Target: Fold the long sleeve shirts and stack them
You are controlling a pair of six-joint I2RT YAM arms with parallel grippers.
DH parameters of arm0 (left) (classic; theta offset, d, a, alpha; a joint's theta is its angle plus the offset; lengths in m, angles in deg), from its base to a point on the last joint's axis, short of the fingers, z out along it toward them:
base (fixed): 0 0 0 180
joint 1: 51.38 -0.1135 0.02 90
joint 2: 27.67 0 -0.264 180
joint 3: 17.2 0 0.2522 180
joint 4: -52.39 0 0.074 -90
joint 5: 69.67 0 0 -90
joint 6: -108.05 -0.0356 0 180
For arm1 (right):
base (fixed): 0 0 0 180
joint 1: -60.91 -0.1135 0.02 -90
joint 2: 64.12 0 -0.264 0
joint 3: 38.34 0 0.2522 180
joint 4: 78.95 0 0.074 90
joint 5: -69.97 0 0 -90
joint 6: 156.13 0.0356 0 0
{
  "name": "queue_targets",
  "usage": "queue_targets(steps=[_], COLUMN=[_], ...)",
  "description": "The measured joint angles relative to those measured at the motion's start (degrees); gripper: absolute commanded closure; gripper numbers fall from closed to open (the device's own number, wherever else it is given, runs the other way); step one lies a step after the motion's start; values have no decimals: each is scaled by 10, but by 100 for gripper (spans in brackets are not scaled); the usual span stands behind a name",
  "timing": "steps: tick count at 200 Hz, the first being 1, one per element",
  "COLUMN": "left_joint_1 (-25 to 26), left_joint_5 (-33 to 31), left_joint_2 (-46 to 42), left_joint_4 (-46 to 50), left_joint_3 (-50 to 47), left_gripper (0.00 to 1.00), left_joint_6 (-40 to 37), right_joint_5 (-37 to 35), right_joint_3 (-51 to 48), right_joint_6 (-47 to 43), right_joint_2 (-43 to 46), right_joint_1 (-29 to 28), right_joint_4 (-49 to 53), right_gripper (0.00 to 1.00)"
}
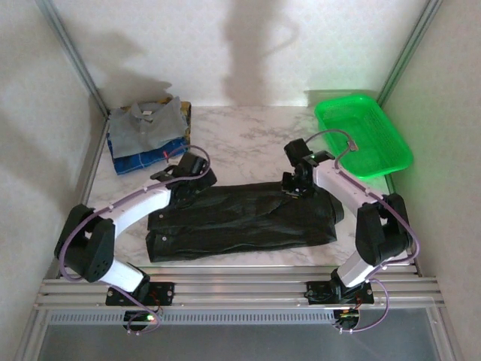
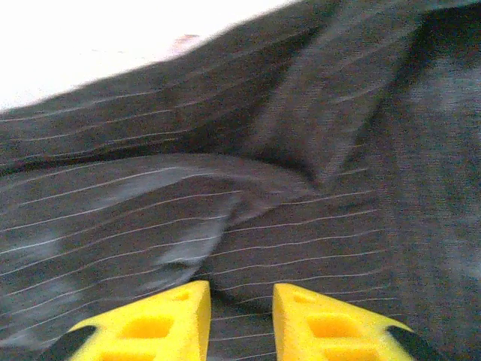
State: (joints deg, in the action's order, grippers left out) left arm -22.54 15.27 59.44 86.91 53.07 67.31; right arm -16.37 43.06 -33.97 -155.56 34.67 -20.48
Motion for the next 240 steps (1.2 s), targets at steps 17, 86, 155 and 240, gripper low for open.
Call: queue_targets(steps=[17, 86, 155, 240], left_joint_1=[10, -10, -21, -21], left_joint_5=[9, 16, 5, 45], left_joint_2=[34, 122, 93, 26], left_joint_4=[-8, -56, -117, -77], left_joint_3=[30, -5, -71, -59], left_gripper=[0, 0, 0, 1], left_joint_6=[-11, -37, -50, -45], right_joint_5=[53, 91, -23, -86], right_joint_3=[0, -5, -11, -18], right_joint_6=[25, 90, 75, 58], right_joint_2=[0, -143, -118, 11], right_joint_1=[-17, -45, -28, 21], right_joint_4=[-32, -72, -10, 44], right_gripper=[82, 94, 82, 59])
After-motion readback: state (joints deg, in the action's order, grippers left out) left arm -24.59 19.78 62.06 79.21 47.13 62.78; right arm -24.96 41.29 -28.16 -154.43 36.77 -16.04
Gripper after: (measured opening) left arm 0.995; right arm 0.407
